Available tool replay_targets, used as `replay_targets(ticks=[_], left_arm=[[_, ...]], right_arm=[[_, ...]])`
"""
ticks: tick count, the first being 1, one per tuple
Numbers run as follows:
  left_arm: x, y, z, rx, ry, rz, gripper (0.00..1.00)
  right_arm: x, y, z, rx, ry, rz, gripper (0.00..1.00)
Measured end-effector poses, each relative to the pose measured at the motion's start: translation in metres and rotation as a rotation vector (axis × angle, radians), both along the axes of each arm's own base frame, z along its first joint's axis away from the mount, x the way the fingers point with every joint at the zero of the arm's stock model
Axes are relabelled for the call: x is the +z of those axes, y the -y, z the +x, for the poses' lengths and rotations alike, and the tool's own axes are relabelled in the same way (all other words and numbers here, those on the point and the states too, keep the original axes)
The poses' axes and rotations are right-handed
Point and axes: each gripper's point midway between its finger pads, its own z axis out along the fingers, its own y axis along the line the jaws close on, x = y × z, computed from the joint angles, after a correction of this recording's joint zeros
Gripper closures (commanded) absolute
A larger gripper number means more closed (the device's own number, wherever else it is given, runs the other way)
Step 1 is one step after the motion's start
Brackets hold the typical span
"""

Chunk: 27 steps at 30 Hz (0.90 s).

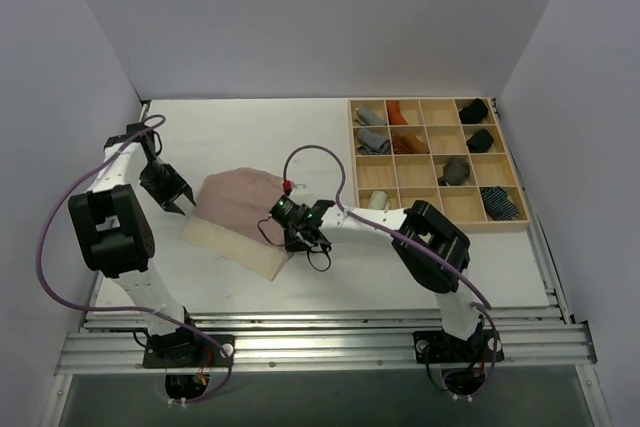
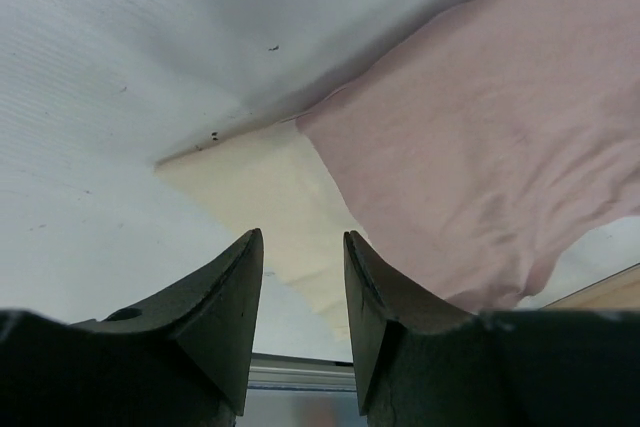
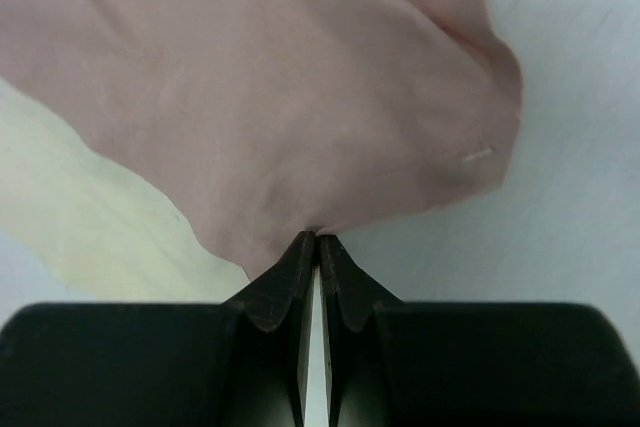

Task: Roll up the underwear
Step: Fold the underwear

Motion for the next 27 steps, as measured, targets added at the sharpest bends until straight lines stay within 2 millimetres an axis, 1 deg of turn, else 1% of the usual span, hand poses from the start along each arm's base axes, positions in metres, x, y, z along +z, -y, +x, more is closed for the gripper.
replay_targets(ticks=[2,3,5,7,8,10,11,13,15,16,17,18,19,22,24,27], left_arm=[[0.001,-0.001,-0.001,-0.001,-0.001,0.000,0.54],[0.002,-0.001,-0.002,-0.001,-0.001,0.000,0.54],[0.004,-0.001,-0.004,-0.005,0.006,0.002,0.54],[0.008,0.003,-0.010,-0.017,0.013,0.005,0.54],[0.011,0.007,-0.015,-0.028,0.015,0.008,0.54],[0.021,0.021,-0.027,-0.075,0.031,0.019,0.53],[0.027,0.033,-0.033,-0.111,0.045,0.027,0.52],[0.043,0.068,-0.047,-0.219,0.099,0.048,0.52],[0.057,0.105,-0.064,-0.333,0.161,0.044,0.51],[0.062,0.121,-0.076,-0.378,0.185,0.032,0.50],[0.065,0.131,-0.089,-0.405,0.199,0.020,0.49],[0.065,0.135,-0.101,-0.417,0.205,0.013,0.49],[0.064,0.135,-0.111,-0.412,0.202,0.009,0.49],[0.054,0.130,-0.132,-0.379,0.176,0.009,0.49],[0.049,0.129,-0.140,-0.370,0.153,0.007,0.49],[0.048,0.132,-0.142,-0.379,0.154,-0.001,0.48]], right_arm=[[0.000,-0.006,-0.029,0.008,-0.020,-0.013,0.93],[0.000,-0.009,-0.040,0.011,-0.027,-0.020,0.91],[0.001,-0.014,-0.060,0.023,-0.043,-0.029,0.84],[0.002,-0.010,-0.072,0.016,-0.063,-0.049,0.75],[0.003,-0.006,-0.073,0.001,-0.073,-0.060,0.73],[0.006,0.007,-0.069,-0.039,-0.085,-0.085,0.68],[0.009,0.014,-0.063,-0.066,-0.087,-0.088,0.68],[0.023,0.026,-0.046,-0.122,-0.076,-0.072,0.66],[0.039,0.034,-0.030,-0.163,-0.054,-0.039,0.66],[0.046,0.037,-0.022,-0.182,-0.044,-0.018,0.66],[0.051,0.041,-0.016,-0.198,-0.035,0.001,0.66],[0.055,0.044,-0.012,-0.210,-0.028,0.018,0.66],[0.057,0.046,-0.009,-0.217,-0.025,0.029,0.67],[0.056,0.045,-0.007,-0.216,-0.030,0.049,0.67],[0.054,0.042,-0.008,-0.208,-0.037,0.059,0.67],[0.052,0.040,-0.010,-0.199,-0.047,0.072,0.67]])
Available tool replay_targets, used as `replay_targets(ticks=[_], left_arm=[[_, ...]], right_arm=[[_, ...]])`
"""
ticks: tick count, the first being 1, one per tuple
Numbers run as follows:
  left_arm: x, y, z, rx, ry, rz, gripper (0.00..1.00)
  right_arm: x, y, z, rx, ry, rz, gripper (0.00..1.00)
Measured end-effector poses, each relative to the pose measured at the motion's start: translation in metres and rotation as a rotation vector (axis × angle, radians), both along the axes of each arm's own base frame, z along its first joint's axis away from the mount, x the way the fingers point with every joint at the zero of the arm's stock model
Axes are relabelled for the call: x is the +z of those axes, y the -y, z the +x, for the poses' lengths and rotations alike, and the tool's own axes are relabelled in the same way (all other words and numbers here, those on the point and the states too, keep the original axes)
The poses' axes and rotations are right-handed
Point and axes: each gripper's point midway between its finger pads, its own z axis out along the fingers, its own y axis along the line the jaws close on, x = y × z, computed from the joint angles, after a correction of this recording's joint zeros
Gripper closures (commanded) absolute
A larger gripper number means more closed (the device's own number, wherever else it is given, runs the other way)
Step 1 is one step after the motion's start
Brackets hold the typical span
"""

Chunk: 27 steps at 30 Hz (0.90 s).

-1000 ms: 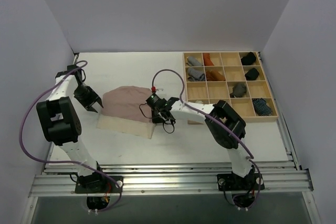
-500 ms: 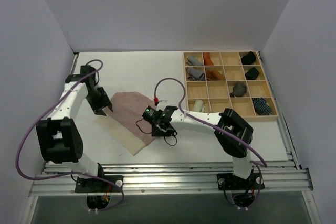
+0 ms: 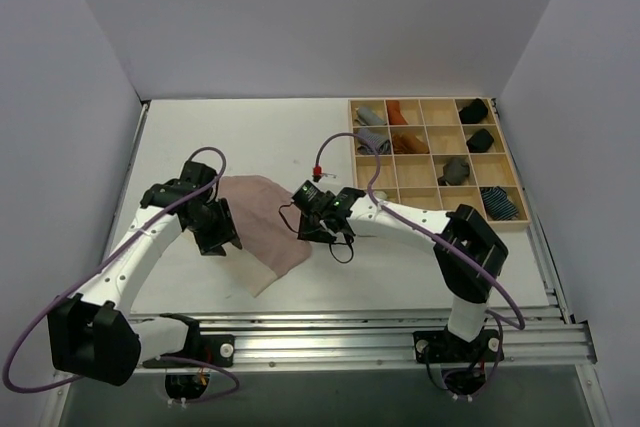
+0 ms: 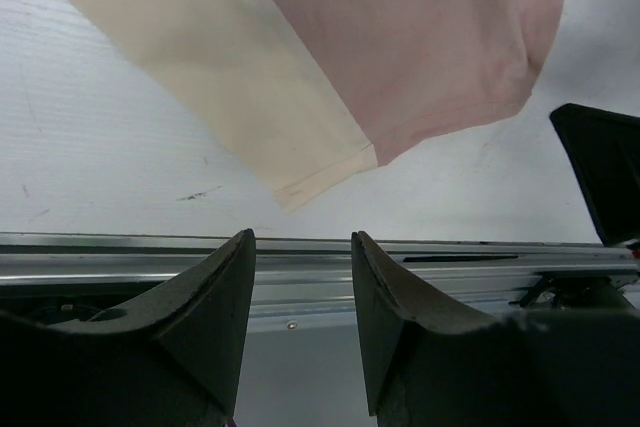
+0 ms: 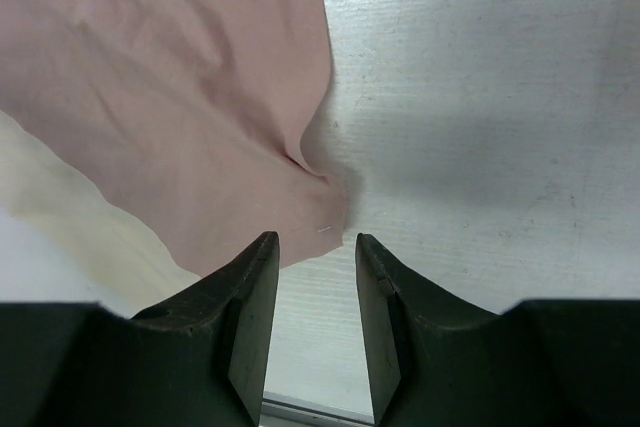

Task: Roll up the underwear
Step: Fold the underwear

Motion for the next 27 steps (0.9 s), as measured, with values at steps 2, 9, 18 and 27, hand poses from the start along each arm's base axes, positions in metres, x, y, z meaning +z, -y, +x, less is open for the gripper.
replay_targets(ticks=[2,9,18,27], left_arm=[[0.002,0.005,0.002,-0.012,0.018,-0.017,0.48],[0.005,0.015,-0.004,-0.031,0.064,-0.075,0.48],[0.004,0.041,-0.014,-0.131,0.059,-0.073,0.48],[-0.026,0.083,-0.022,-0.281,0.030,-0.006,0.48]], right_arm=[[-0.003,0.000,-0.002,0.003,-0.006,0.005,0.67],[-0.028,-0.004,-0.007,0.019,-0.044,-0.005,0.68],[-0.051,-0.009,-0.006,0.004,-0.071,0.019,0.98],[-0.053,0.045,0.016,-0.113,-0.081,0.010,1.00]])
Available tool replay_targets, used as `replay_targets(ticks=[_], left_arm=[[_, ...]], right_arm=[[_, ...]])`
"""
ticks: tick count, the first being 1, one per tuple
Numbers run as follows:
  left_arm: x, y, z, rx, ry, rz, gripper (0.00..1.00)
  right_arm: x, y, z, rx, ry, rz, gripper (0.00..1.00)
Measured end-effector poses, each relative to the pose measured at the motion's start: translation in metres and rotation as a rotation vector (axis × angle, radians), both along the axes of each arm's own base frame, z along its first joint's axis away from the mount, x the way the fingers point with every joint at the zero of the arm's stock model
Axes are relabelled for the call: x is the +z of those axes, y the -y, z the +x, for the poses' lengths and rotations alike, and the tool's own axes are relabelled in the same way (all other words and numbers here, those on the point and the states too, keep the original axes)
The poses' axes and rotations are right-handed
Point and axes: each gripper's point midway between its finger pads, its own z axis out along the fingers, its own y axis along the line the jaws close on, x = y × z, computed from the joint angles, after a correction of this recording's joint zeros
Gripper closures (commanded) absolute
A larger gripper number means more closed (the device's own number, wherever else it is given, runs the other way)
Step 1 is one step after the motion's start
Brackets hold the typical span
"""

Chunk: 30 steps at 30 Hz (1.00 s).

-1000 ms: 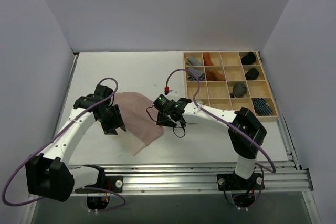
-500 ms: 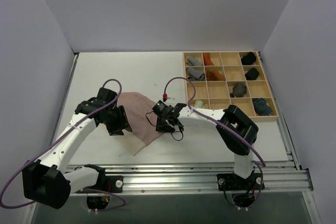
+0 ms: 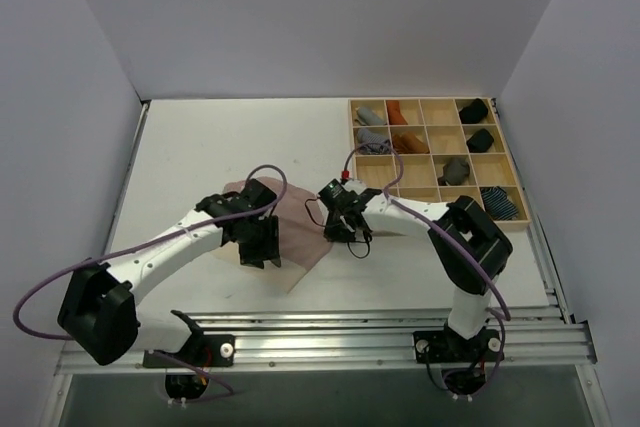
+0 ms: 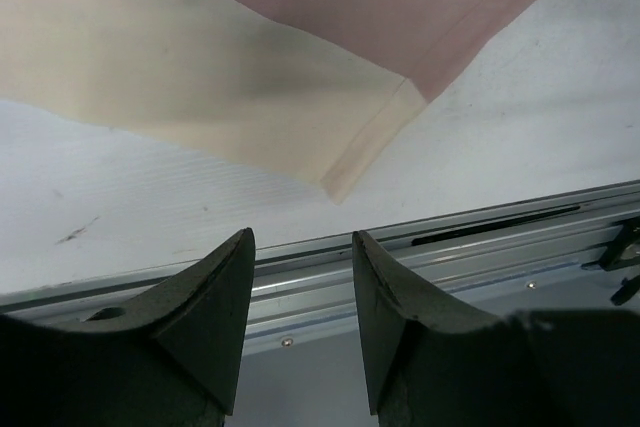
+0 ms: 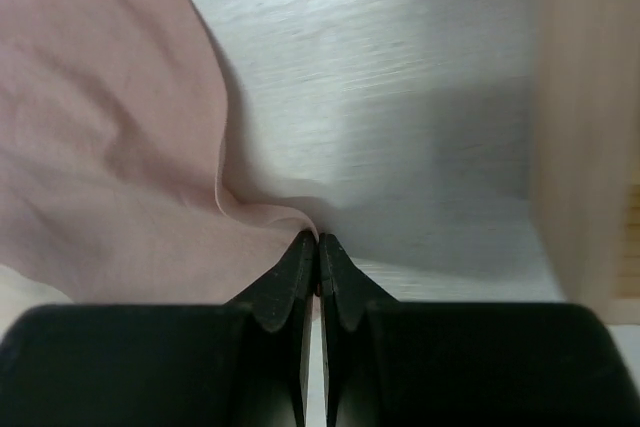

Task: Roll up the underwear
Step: Fold the underwear

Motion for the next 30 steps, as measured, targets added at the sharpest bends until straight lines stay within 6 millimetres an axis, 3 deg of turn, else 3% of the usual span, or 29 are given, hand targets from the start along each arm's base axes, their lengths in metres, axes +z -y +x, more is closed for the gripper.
replay_targets(ticks=[5,12,17,30], left_arm=[[-0.025,0.023,-0.006,-0.067,-0.015,0.055,0.48],[-0.038,0.058,-0.004,-0.128,0.036,0.075,0.48],[-0.046,0.081,-0.013,-0.167,0.062,0.065,0.49],[-0.058,0.098,-0.026,-0.147,0.100,0.098,0.53]], right_arm=[[0.000,0.022,0.000,-0.027,-0.007,-0.014,1.00],[0.001,0.024,-0.006,-0.006,-0.015,-0.009,1.00],[0.002,0.024,-0.009,0.005,-0.022,-0.002,1.00],[0.004,0.036,-0.023,0.025,-0.048,0.022,1.00]])
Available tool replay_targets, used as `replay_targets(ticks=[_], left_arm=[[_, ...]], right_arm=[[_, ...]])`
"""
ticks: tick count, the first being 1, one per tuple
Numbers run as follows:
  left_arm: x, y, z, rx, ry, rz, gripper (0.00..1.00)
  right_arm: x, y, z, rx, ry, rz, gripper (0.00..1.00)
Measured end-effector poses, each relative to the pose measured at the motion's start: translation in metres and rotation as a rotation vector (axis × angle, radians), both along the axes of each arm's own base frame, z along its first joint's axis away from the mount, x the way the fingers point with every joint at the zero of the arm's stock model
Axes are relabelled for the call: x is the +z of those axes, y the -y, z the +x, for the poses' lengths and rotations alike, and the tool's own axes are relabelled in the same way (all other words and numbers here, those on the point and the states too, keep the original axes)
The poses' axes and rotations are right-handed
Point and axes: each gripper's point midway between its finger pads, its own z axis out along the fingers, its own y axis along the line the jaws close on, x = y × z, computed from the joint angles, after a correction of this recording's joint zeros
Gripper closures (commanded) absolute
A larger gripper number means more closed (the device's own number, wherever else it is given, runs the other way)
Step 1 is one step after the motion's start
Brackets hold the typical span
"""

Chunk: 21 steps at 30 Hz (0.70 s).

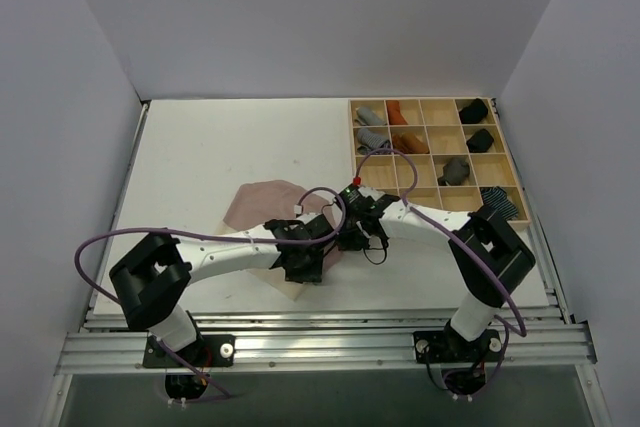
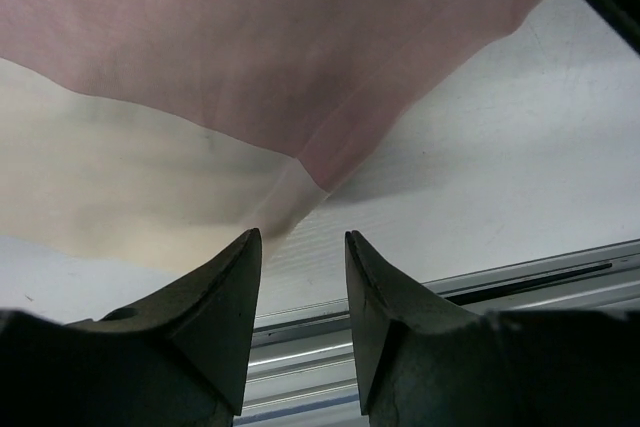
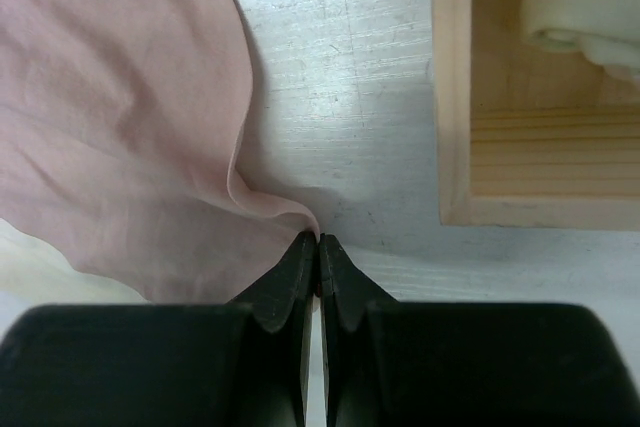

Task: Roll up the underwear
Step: Fold the underwear

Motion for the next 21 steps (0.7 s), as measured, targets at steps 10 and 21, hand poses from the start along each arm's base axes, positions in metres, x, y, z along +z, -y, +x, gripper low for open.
replay_targets(ticks=[10,21], left_arm=[[0.003,-0.011,-0.009,0.038,0.063,0.041,0.52],[-0.003,-0.022,-0.021,0.034,0.048,0.001,0.53]], right_arm=[[0.002,-0.001,-0.001,0.011,0.002,0.011,1.00],[0.002,-0.003,-0.001,0.013,0.003,0.022,1.00]])
